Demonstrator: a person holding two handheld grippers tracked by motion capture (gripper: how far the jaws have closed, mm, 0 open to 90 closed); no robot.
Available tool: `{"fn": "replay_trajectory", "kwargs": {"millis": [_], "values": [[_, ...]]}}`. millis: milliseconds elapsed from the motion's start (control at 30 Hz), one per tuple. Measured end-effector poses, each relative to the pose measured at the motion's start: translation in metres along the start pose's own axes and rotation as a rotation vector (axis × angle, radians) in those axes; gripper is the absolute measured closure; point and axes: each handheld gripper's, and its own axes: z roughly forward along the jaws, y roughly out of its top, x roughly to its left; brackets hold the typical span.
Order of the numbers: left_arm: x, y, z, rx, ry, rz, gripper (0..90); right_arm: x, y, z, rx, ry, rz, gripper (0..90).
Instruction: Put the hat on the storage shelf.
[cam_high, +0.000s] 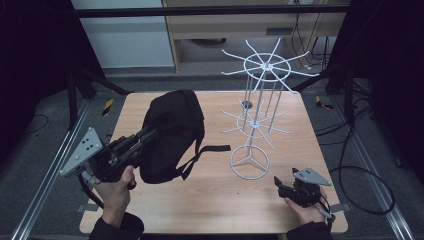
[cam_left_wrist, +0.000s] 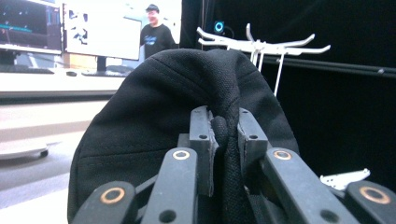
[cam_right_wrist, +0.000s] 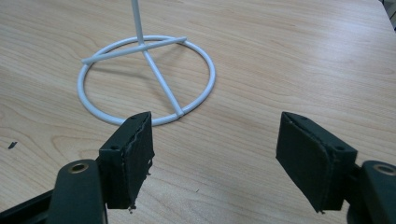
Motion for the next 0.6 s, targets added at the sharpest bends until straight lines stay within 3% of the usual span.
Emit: {"fn": "replay_trajectory", "kwargs": {"millis": [333, 600], "values": [[-0.003, 0.03, 0.015, -0.069, -0.027, 0.006, 79.4, 0.0, 0.0, 0.0, -0.001, 0.0, 0.0, 27.3], [-0.009, 0.051, 0.029, -0.086, -0.057, 0.015, 79.4, 0.0, 0.0, 0.0, -0.001, 0.0, 0.001, 27.0]]}}
